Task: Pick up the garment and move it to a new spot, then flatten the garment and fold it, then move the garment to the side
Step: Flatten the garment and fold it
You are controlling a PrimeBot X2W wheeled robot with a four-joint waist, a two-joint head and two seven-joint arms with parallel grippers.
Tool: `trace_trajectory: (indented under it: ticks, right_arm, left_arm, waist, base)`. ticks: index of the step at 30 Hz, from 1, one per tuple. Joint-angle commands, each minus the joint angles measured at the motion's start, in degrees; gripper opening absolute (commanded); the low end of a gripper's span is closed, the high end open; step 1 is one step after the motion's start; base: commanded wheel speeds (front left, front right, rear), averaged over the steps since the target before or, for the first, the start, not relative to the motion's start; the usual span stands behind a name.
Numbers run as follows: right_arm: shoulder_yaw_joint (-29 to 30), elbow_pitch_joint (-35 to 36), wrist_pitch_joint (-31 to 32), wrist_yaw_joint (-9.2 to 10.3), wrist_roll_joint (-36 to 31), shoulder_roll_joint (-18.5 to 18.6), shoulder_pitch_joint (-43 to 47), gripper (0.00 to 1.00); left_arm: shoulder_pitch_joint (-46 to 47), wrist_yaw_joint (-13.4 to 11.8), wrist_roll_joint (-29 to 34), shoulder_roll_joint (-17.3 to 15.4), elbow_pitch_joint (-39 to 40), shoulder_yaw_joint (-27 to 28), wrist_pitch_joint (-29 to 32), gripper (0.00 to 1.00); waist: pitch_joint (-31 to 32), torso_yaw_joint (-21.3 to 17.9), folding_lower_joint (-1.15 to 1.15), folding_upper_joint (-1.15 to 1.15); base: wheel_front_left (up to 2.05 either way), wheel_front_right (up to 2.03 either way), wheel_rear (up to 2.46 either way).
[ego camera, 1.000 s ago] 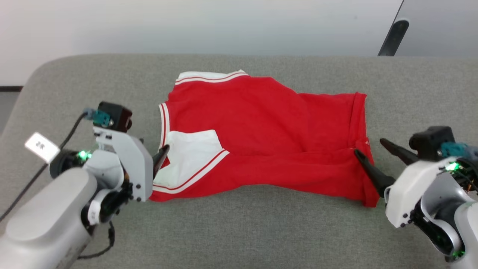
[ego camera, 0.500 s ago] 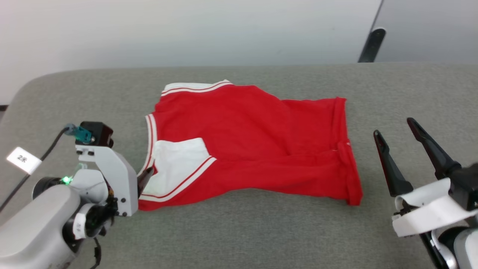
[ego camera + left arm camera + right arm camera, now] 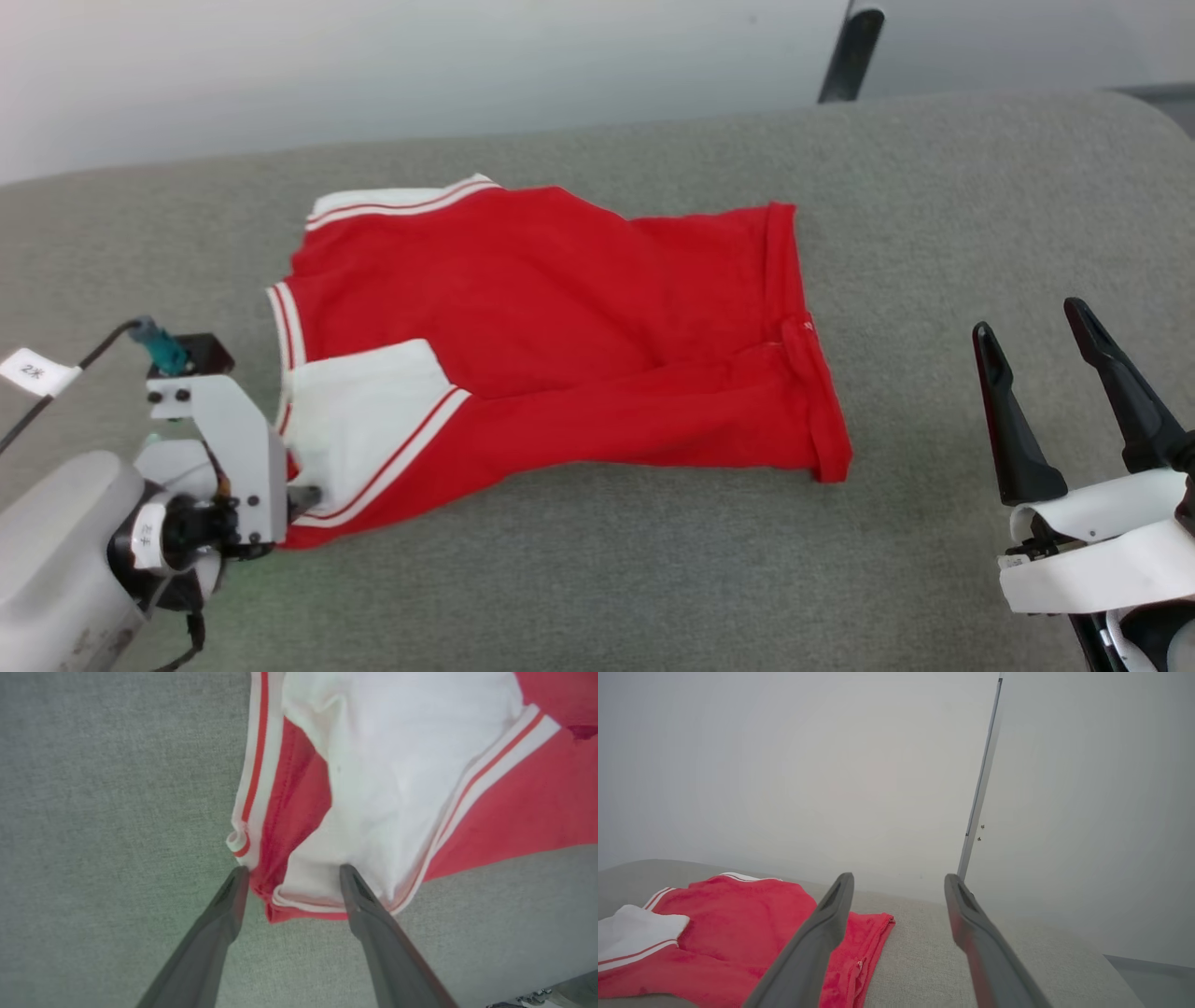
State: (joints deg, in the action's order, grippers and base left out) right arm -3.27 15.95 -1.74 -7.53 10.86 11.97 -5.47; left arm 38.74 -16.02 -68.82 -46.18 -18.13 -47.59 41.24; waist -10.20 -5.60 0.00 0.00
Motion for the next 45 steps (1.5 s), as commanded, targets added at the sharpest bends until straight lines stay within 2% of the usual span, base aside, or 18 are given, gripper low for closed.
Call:
trace_trajectory:
  ticks: [1, 11, 12, 13, 15, 19, 24, 29, 32, 37, 45]
  right_arm:
    - [0.16, 0.63, 0.29, 0.04, 0.42, -0.4, 0.3, 1.0]
    - [1.12, 2.95, 2.86, 0.04, 1.26, -1.33, 1.25, 1.0]
    - [1.19, 3.07, 3.32, 0.04, 1.44, -1.34, 1.32, 1.0]
    - [0.98, 3.2, 4.07, 0.04, 1.83, -1.16, 1.4, 1.0]
    - [1.02, 2.89, 6.51, 0.04, 2.91, -1.25, 1.72, 1.0]
    - [0.69, 2.95, 12.76, 0.04, 5.26, -0.88, 0.09, 1.0]
    - [-0.37, 1.81, 25.16, 0.02, 8.13, 0.28, -3.65, 1.0]
    - [0.56, -2.44, 38.86, 0.04, 9.26, -1.12, -8.06, 1.0]
    - [0.9, -5.41, 44.67, 0.04, 8.31, -2.49, -10.84, 1.0]
    - [0.69, -10.13, 51.85, 0.04, 5.65, -4.41, -14.12, 1.0]
    - [0.31, -15.37, 57.26, 0.04, 2.66, -6.27, -16.01, 1.0]
  left_arm:
    - [0.5, 0.51, -0.13, 0.38, -1.25, 0.11, 0.03, 1.0]
    - [1.75, 3.91, -1.51, 4.43, -13.33, -0.69, 1.49, 1.0]
    - [1.75, 4.32, -1.49, 4.81, -14.13, -0.95, 1.76, 0.91]
    - [1.88, 4.21, -1.69, 5.1, -15.15, -0.8, 1.66, 0.47]
    - [2.28, 4.78, -1.65, 5.61, -16.26, -0.85, 1.59, 0.0]
    - [3.54, 5.94, -1.33, 6.95, -17.82, -1.07, 1.5, 0.0]
    - [6.11, 6.92, -0.5, 8.4, -19.15, -1.09, 0.49, 0.0]
    - [8.57, 8.28, 0.3, 10.65, -20.42, -1.41, -0.6, 0.0]
    - [9.8, 8.88, 0.66, 12.3, -21.48, -1.65, -1.21, 0.0]
    - [11.77, 10.13, 1.5, 14.59, -23.32, -2.33, -1.86, 0.0]
    - [14.03, 12.03, 2.31, 17.76, -26.27, -2.99, -3.2, 0.02]
  waist:
    - [-1.63, -1.48, 0.0, 0.0]
    - [-4.28, -2.28, 0.0, 0.0]
    - [-4.43, -2.26, 0.0, 0.0]
    - [-4.56, -2.23, 0.0, 0.0]
    - [-4.82, -2.07, 0.0, 0.0]
    - [-5.38, -1.45, 0.0, 0.0]
    - [-6.56, -0.14, 0.0, 0.0]
    - [-8.15, 1.58, 0.0, 0.0]
    - [-9.11, 2.63, 0.0, 0.0]
    - [-10.55, 4.43, 0.0, 0.0]
    - [-11.33, 6.35, 0.0, 0.0]
  base:
    - [0.0, 0.0, 0.0]
    - [0.0, 0.0, 0.0]
    - [0.0, 0.0, 0.0]
    - [0.0, 0.0, 0.0]
    - [0.0, 0.0, 0.0]
    - [0.0, 0.0, 0.0]
    - [0.0, 0.0, 0.0]
    - [0.0, 0.0, 0.0]
    - [0.0, 0.0, 0.0]
    - [0.0, 0.0, 0.0]
    - [0.0, 0.0, 0.0]
